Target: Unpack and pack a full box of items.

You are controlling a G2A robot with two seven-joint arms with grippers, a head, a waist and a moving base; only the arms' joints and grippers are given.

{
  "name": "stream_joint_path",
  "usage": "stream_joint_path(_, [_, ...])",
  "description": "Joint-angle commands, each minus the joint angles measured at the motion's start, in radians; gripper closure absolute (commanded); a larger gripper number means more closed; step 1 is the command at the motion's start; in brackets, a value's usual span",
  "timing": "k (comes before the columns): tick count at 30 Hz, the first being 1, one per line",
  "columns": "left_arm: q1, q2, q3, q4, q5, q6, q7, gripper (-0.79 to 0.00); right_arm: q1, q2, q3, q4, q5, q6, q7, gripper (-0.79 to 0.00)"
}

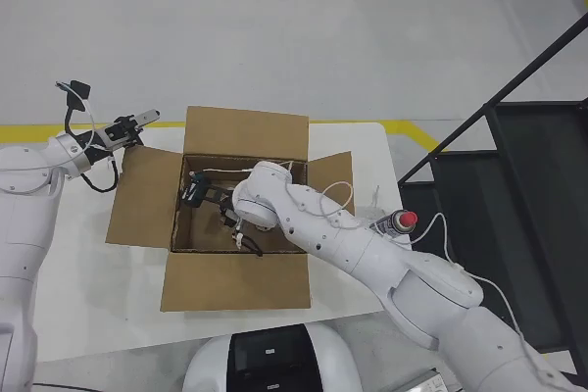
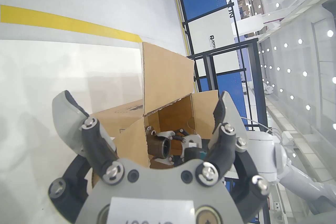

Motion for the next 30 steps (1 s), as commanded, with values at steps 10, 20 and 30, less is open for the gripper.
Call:
stream_joint_path(10, [0.000,0.000,0.000,0.000,-0.001,0.000,0.000,-0.785,-0.383,0.167,0.373,-0.775,-0.009,-0.157,0.286,0.000])
stream_joint_path(20, [0.000,0.000,0.000,0.000,-0.001,0.000,0.000,-0.785,-0.726,0.304,0.580,-1.075,0.052,-0.266,0.252,0.000])
stream_joint_path(30, [0.000,0.000,0.000,0.000,-0.001,0.000,0.000,-0.785,-1.033,0.426,0.862,-1.106,0.161,-0.436,0.083,0.000])
